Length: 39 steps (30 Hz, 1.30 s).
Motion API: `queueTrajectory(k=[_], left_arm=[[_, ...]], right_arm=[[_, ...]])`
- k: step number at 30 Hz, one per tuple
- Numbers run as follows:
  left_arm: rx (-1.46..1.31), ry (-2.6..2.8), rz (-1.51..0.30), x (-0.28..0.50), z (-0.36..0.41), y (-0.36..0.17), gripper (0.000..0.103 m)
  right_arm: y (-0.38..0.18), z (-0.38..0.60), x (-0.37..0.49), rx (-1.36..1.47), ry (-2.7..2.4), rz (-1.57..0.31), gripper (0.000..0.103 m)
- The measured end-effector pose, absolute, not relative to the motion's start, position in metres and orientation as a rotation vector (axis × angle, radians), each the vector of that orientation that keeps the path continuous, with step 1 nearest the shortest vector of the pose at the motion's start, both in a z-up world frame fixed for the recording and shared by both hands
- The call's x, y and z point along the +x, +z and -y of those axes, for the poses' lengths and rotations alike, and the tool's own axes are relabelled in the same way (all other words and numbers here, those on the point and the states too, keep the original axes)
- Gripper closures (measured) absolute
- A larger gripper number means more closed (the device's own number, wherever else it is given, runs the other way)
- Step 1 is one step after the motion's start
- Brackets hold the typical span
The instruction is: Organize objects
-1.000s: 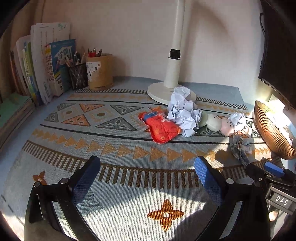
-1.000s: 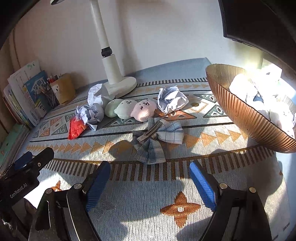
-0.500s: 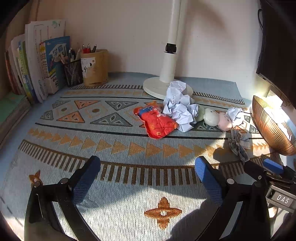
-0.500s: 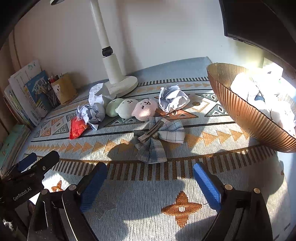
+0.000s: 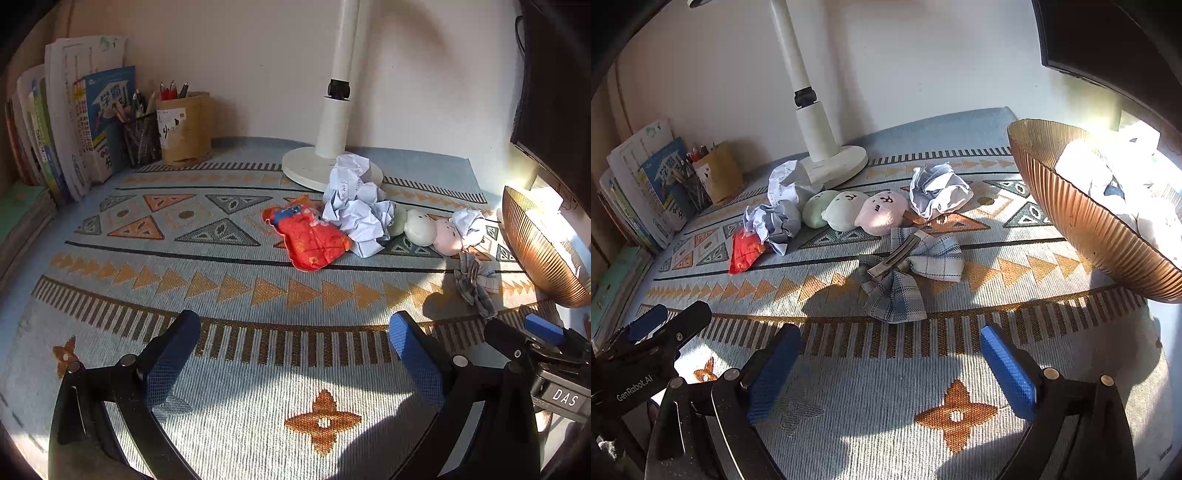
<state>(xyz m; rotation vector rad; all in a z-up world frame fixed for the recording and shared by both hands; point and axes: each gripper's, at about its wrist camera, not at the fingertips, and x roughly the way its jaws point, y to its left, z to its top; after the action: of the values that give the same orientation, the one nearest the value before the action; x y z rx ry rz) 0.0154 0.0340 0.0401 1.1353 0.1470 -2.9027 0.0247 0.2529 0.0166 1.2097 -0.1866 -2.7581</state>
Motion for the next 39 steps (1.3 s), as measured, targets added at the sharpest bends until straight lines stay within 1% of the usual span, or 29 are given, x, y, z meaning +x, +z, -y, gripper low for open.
queueTrajectory(k=[2,4,6,8,9,11,12,14,15,16,17,18,20,21,22,23,25,26,27,28,30,31,32,34,35,36,39], left_arm=[[1.177,-2.911,-0.163,0.014,-0.033,0.039,0.001],[1.298,-2.954,-0.213,0.006,-0.028,0.039,0.001],[1.376,-2.975,-0.312,-0.008,-0.013,0.041,0.001],[1.364,-2.922,-0.359,-0.028,0.005,0.048,0.001],[1.363,-2.897,-0.371,-0.040,0.014,0.051,0.002],[1.351,-2.865,-0.427,-0.064,0.029,0.053,0.003],[1.365,-2.861,-0.471,-0.075,0.034,0.050,0.003],[1.444,-2.846,-0.537,-0.095,0.038,0.041,0.008],[1.470,-2.851,-0.537,-0.102,0.035,0.036,0.009],[1.481,-2.854,-0.509,-0.107,0.030,0.032,0.011],[1.473,-2.853,-0.481,-0.110,0.025,0.028,0.013],[1.479,-2.851,-0.454,-0.114,0.021,0.024,0.015],[1.468,-2.853,-0.379,-0.116,0.012,0.022,0.016],[1.475,-2.868,-0.358,-0.116,0.008,0.022,0.018],[1.470,-2.873,-0.329,-0.115,0.005,0.021,0.025],[1.467,-2.877,-0.308,-0.115,0.002,0.020,0.026],[1.467,-2.892,-0.302,-0.116,-0.001,0.019,0.039],[1.462,-2.899,-0.300,-0.115,-0.002,0.019,0.043],[1.462,-2.909,-0.310,-0.114,-0.003,0.019,0.050],[1.453,-2.919,-0.311,-0.112,-0.005,0.019,0.056],[1.410,-2.932,-0.254,-0.106,-0.012,0.021,0.059],[1.393,-2.937,-0.223,-0.105,-0.015,0.022,0.061],[1.385,-2.943,-0.207,-0.104,-0.018,0.022,0.062],[1.386,-2.956,-0.217,-0.103,-0.018,0.022,0.071],[1.388,-2.962,-0.229,-0.103,-0.018,0.022,0.073],[1.390,-2.968,-0.244,-0.104,-0.012,0.023,0.076],[1.399,-2.993,-0.323,-0.104,-0.003,0.024,0.082]], right_arm=[[0.016,-0.254,0.023,1.233,-2.746,0.201,0.006],[0.017,-0.253,0.017,1.252,-2.715,0.231,0.006],[0.021,-0.253,0.007,1.252,-2.681,0.340,0.006],[0.029,-0.246,-0.008,1.236,-2.629,0.461,0.006],[0.034,-0.239,-0.016,1.222,-2.611,0.492,0.006],[0.044,-0.220,-0.035,1.202,-2.583,0.495,0.006],[0.047,-0.211,-0.045,1.193,-2.555,0.511,0.007],[0.049,-0.197,-0.063,1.197,-2.520,0.569,0.010],[0.047,-0.193,-0.072,1.214,-2.506,0.603,0.019],[0.044,-0.191,-0.081,1.237,-2.493,0.634,0.022],[0.038,-0.192,-0.090,1.265,-2.468,0.689,0.023],[0.030,-0.198,-0.100,1.293,-2.410,0.780,0.023],[0.014,-0.209,-0.115,1.331,-2.284,0.988,0.023],[0.009,-0.211,-0.119,1.339,-2.254,1.043,0.023],[0.007,-0.209,-0.122,1.344,-2.244,1.050,0.023],[0.008,-0.204,-0.126,1.345,-2.250,1.028,0.023],[0.010,-0.190,-0.132,1.350,-2.273,0.963,0.024],[0.010,-0.183,-0.134,1.354,-2.278,0.943,0.025],[0.010,-0.177,-0.136,1.350,-2.301,0.921,0.031],[0.012,-0.172,-0.136,1.345,-2.341,0.881,0.040],[0.012,-0.167,-0.134,1.330,-2.397,0.800,0.044],[0.011,-0.169,-0.132,1.320,-2.395,0.814,0.046],[0.009,-0.174,-0.128,1.314,-2.378,0.850,0.046],[0.008,-0.189,-0.119,1.277,-2.345,0.945,0.046],[0.009,-0.200,-0.111,1.242,-2.341,0.991,0.046],[0.012,-0.211,-0.102,1.211,-2.342,1.026,0.046],[0.022,-0.242,-0.070,1.148,-2.348,1.066,0.046]])
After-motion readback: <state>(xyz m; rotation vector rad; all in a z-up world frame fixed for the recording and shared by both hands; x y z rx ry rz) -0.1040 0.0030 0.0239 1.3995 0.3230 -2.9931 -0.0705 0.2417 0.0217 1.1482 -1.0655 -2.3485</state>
